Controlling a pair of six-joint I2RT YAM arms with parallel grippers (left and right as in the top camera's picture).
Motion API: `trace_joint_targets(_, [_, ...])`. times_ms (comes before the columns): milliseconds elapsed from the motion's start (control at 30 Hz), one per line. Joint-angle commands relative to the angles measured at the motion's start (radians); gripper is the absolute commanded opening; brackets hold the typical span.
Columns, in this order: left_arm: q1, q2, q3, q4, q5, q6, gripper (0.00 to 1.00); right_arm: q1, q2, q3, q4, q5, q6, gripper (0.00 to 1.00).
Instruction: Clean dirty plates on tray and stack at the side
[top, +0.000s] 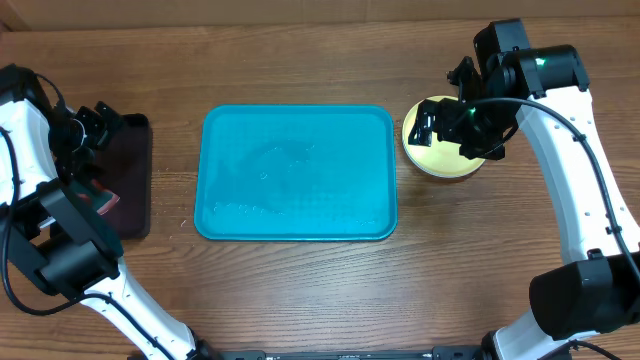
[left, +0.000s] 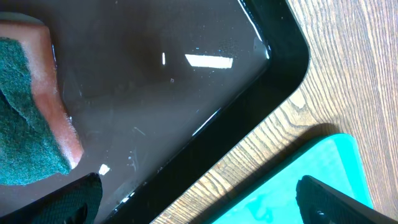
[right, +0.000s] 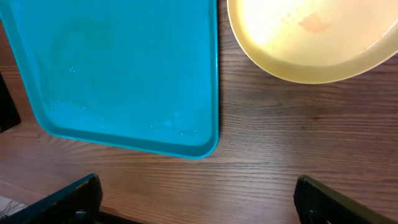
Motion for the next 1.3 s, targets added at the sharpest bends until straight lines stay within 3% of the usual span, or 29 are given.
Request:
trace_joint_targets(0, [-0.003, -0.008, 0.021, 0.001, 0.003, 0.016, 1.0, 0.002, -0.023, 0.0, 0.007, 0.029, -0.006, 1.0])
trace_joint_targets(133, [-0.003, -0.008, 0.021, 0.001, 0.003, 0.016, 1.0, 0.002, -0.027, 0.0, 0.042, 0.069, -0.007, 1.0])
trace_joint_targets(367, [-0.003, -0.008, 0.021, 0.001, 0.003, 0.016, 1.0, 0.002, -0.174, -0.12, 0.259, 0.072, -0.003, 1.0])
trace_joint_targets(600, [-0.003, -0.008, 0.021, 0.001, 0.003, 0.016, 1.0, 0.002, -0.503, -0.462, 0.541, 0.073, -0.003, 1.0])
trace_joint_targets(967, [-0.003, -0.008, 0.021, 0.001, 0.003, 0.016, 1.0, -0.053, -1.242, -1.175, 1.005, 0.072, 0.011, 1.0])
trace_joint_targets(1100, [-0.003, -0.008, 0.021, 0.001, 0.003, 0.016, 1.0, -0.116, -1.422, -1.331, 1.061, 0.072, 0.06, 1.0])
trace_joint_targets(1267, [-0.003, -0.008, 0.021, 0.001, 0.003, 0.016, 1.0, -0.154, -1.508, -1.458, 1.157, 0.071, 0.081, 1.0])
